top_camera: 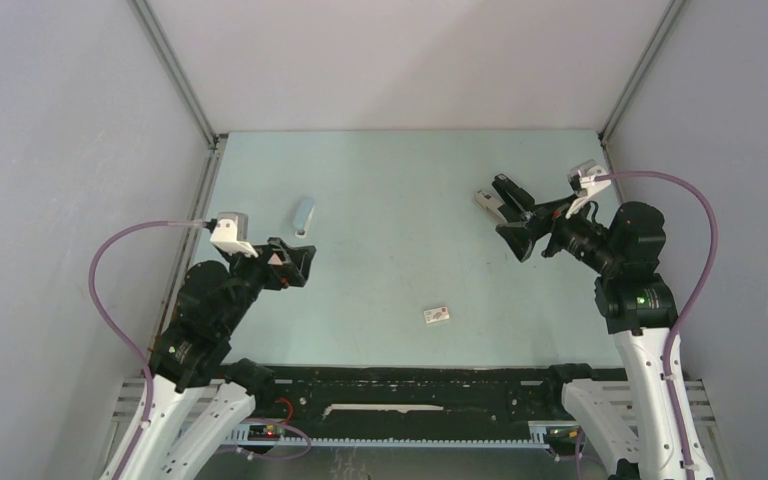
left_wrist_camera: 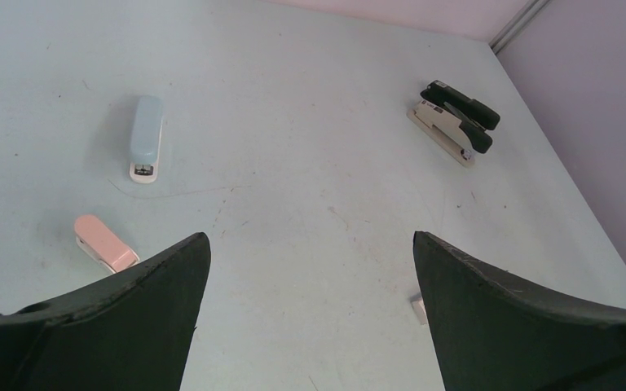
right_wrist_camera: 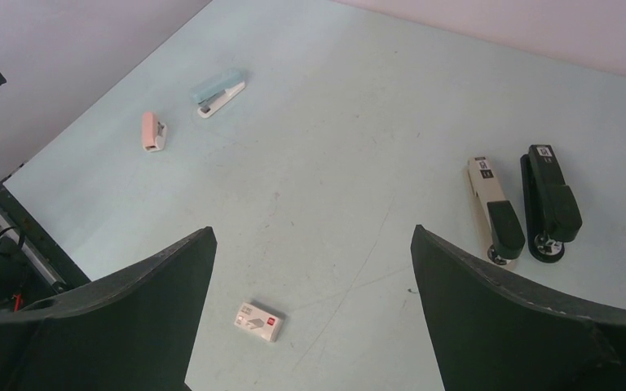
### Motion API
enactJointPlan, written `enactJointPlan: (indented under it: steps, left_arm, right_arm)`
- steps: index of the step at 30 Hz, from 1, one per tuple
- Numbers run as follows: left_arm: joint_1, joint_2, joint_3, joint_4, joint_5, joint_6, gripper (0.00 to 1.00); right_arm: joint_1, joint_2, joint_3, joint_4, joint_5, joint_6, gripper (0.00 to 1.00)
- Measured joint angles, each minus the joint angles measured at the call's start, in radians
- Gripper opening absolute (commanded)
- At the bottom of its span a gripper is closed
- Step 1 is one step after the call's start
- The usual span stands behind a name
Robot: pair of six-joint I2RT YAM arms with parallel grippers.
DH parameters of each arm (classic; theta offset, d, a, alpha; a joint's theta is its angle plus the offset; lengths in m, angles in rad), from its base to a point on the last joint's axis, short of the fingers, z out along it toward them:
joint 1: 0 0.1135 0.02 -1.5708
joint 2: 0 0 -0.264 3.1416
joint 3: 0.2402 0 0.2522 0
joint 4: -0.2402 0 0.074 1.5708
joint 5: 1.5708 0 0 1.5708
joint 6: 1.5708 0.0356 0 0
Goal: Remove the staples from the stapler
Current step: Reset both arms
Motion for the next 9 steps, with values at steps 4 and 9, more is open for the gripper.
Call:
enactJointPlan:
  steps: [4, 9]
  left_arm:
    - [0.001, 0.0, 0.0, 0.0, 0.0, 0.0, 1.0]
    - [0.001, 0.0, 0.0, 0.0, 0.001, 0.0, 1.0]
  right_arm:
    - [0.001, 0.0, 0.0, 0.0, 0.006, 0.0, 1.0]
    - [0.003, 0.0, 0.0, 0.0, 0.01, 0.0, 1.0]
